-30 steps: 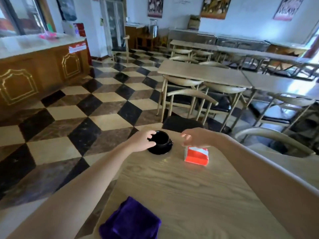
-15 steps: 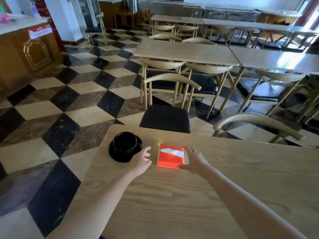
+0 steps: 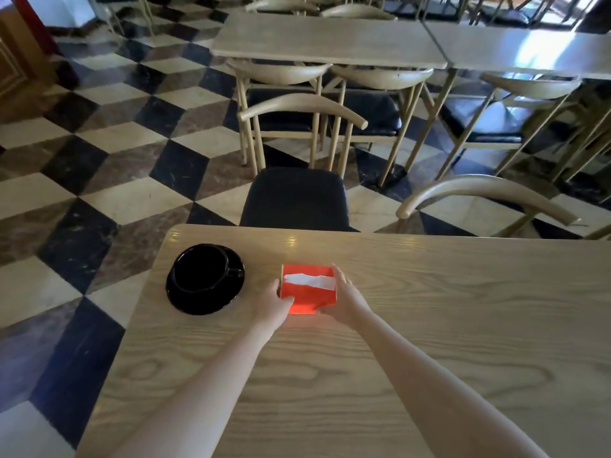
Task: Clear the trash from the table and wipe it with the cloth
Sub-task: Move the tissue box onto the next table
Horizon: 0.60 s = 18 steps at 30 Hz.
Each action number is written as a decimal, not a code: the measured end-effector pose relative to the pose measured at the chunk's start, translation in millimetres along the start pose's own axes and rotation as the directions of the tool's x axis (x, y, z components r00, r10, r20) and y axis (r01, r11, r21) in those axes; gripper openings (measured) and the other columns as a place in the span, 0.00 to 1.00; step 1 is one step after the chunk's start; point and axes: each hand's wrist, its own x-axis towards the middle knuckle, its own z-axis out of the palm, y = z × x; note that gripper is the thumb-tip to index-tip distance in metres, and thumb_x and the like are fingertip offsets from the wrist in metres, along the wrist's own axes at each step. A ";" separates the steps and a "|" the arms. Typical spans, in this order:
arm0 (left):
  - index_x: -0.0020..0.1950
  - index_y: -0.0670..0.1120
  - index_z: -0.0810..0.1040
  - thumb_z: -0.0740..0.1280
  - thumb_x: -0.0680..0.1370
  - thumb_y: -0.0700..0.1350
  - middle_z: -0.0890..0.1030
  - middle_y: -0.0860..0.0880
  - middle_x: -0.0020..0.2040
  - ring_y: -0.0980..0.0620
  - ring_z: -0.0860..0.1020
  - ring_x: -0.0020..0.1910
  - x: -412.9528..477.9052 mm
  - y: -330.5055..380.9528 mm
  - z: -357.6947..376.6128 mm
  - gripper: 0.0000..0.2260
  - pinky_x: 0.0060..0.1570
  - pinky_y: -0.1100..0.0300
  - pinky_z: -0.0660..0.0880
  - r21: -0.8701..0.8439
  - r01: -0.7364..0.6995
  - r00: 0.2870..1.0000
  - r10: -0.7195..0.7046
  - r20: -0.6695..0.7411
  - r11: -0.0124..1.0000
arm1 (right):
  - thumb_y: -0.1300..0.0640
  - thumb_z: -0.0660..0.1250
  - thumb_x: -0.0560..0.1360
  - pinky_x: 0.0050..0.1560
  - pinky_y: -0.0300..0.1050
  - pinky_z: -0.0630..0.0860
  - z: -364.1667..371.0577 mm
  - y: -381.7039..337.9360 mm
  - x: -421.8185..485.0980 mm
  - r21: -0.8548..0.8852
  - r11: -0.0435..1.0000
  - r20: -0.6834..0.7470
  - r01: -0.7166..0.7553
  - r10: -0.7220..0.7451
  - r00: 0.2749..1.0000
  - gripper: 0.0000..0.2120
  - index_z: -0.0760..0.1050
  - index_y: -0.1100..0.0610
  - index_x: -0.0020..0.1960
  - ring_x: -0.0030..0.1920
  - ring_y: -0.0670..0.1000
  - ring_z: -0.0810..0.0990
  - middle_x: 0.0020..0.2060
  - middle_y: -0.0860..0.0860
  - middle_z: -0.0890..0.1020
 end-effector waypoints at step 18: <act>0.66 0.47 0.73 0.69 0.75 0.42 0.79 0.50 0.57 0.52 0.77 0.54 -31.9 67.8 7.6 0.19 0.46 0.66 0.72 -0.290 -0.258 0.965 0.231 -0.124 0.922 | 0.58 0.75 0.66 0.53 0.42 0.72 -68.5 -8.3 -64.9 0.270 0.932 -0.489 0.241 -0.082 0.868 0.34 0.65 0.51 0.68 0.59 0.50 0.76 0.60 0.50 0.76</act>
